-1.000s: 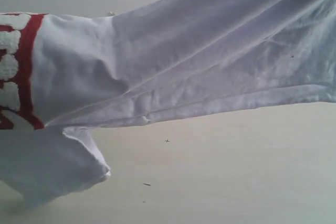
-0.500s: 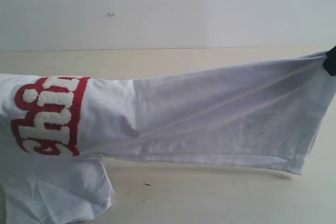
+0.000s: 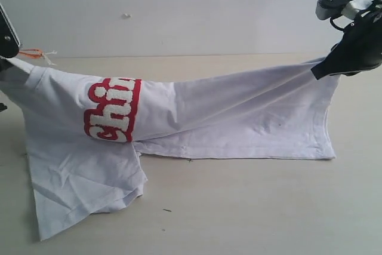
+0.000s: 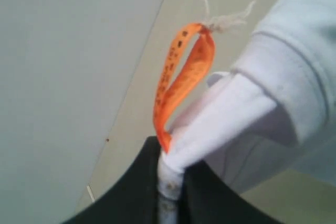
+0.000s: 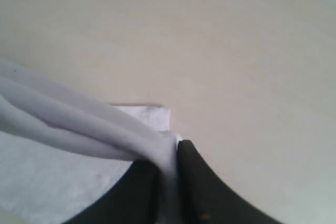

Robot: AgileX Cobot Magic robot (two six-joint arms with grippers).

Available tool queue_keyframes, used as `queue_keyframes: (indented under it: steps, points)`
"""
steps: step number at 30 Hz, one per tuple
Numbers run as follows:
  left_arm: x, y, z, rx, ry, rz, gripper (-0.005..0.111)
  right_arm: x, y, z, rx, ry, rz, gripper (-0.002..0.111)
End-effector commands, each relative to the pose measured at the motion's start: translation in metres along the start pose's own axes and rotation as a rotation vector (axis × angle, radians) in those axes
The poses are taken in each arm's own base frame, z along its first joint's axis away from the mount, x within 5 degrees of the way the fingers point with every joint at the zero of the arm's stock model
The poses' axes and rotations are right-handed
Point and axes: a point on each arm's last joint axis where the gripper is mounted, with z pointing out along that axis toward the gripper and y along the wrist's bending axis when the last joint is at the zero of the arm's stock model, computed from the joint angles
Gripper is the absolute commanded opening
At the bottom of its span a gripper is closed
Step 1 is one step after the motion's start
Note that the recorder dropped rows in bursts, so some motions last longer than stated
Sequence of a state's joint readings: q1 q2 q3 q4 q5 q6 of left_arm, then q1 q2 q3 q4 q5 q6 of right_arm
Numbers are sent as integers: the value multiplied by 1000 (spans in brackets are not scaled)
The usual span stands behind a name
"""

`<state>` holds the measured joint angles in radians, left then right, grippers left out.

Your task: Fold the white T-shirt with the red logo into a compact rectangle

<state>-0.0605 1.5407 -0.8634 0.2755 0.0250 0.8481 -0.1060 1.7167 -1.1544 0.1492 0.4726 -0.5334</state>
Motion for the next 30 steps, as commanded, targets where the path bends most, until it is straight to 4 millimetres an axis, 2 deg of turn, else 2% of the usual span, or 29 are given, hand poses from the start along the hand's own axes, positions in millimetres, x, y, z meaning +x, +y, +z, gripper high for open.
queue_keyframes:
  steps: [1, 5, 8, 13, 15, 19, 20, 21, 23, 26, 27, 30]
  points:
    - [8, 7, 11, -81, -43, -48, 18, -21, -11, 1, 75, -122, -7, 31]
    - [19, 15, 14, -148, -58, -88, 48, -35, -17, -4, 119, -213, 19, 37]
    - [25, 22, 16, -203, -67, -165, 62, -40, -20, -4, 133, -241, 22, 37]
    - [26, 24, 16, -223, -72, -202, 63, -37, -18, 3, 109, -203, 55, 36]
    - [26, 24, 16, -230, -77, -203, 63, -33, -16, 7, 75, -167, 98, 32]
    - [26, 24, 16, -226, -88, -327, 63, -20, -9, 21, 7, -42, 95, 6]
    - [27, 23, 16, -217, -87, -376, 61, -17, -8, 26, -7, -13, 85, 1]
    - [28, 22, 17, -198, -80, -445, 57, -14, -6, 30, -20, 12, 81, 0]
    - [28, 16, 18, -142, -47, -549, 43, -9, -4, 36, -46, 56, 70, 0]
    - [28, 5, 20, -57, 18, -640, 9, 0, 0, 46, -88, 123, 52, 0]
    - [27, 1, 20, -30, 39, -658, 1, 2, 3, 50, -113, 140, 63, 0]
    - [21, -14, 21, 62, 107, -646, 0, 12, 9, 63, -171, 203, 72, 0]
